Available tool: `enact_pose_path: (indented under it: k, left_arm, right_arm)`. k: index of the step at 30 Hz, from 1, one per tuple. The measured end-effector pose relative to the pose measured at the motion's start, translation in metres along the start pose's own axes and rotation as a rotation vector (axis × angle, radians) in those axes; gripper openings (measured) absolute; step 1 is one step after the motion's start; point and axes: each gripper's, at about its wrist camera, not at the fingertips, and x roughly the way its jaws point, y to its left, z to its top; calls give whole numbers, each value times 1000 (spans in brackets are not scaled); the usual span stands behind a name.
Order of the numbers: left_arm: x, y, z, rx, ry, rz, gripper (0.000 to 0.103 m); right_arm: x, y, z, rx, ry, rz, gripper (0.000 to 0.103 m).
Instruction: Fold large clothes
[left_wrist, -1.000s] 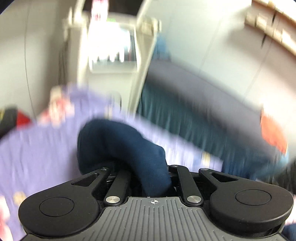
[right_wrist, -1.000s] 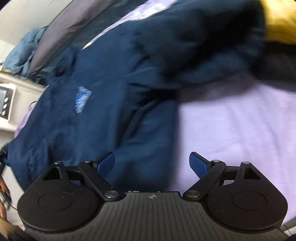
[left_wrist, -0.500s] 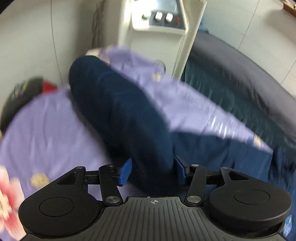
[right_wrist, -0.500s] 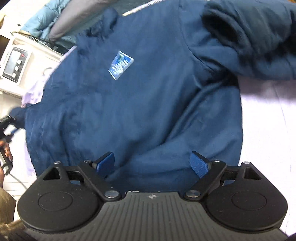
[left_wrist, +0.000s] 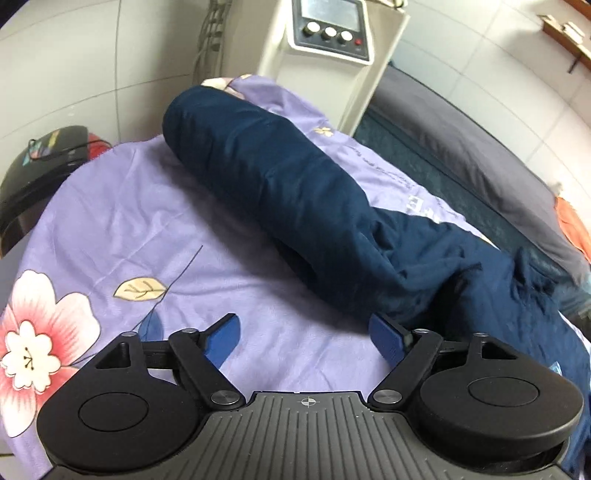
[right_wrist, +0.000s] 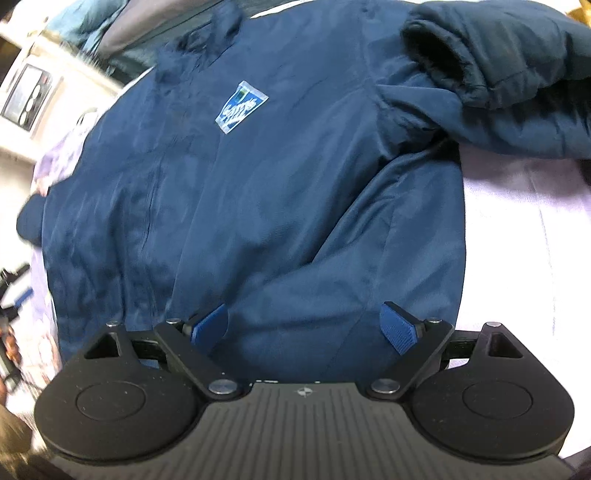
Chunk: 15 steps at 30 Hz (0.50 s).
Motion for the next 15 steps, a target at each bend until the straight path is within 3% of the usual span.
enact_pose_path:
  k: [4, 9, 11, 13, 14, 15]
  left_arm:
    - [-6, 10, -24, 20, 69, -55, 103]
    - [-13, 10, -67, -3, 180, -183, 103]
    - [-12, 5, -84, 9, 216, -211, 103]
    - [-6, 2, -101, 7, 266, -230, 103]
    - [0, -1, -109, 6, 301, -228, 103]
    - [5, -6, -117, 23, 329, -211, 103]
  right_arm:
    - [3, 6, -21, -82, 61, -52, 93]
    - [13, -14, -50, -39, 178, -47, 91]
    - [17, -25, -58, -14, 207, -16, 80]
    - [20, -32, -64, 12, 221, 29, 50]
    - [22, -35, -67, 22, 229, 45, 41]
    - [22, -36, -70, 28, 236, 58, 20]
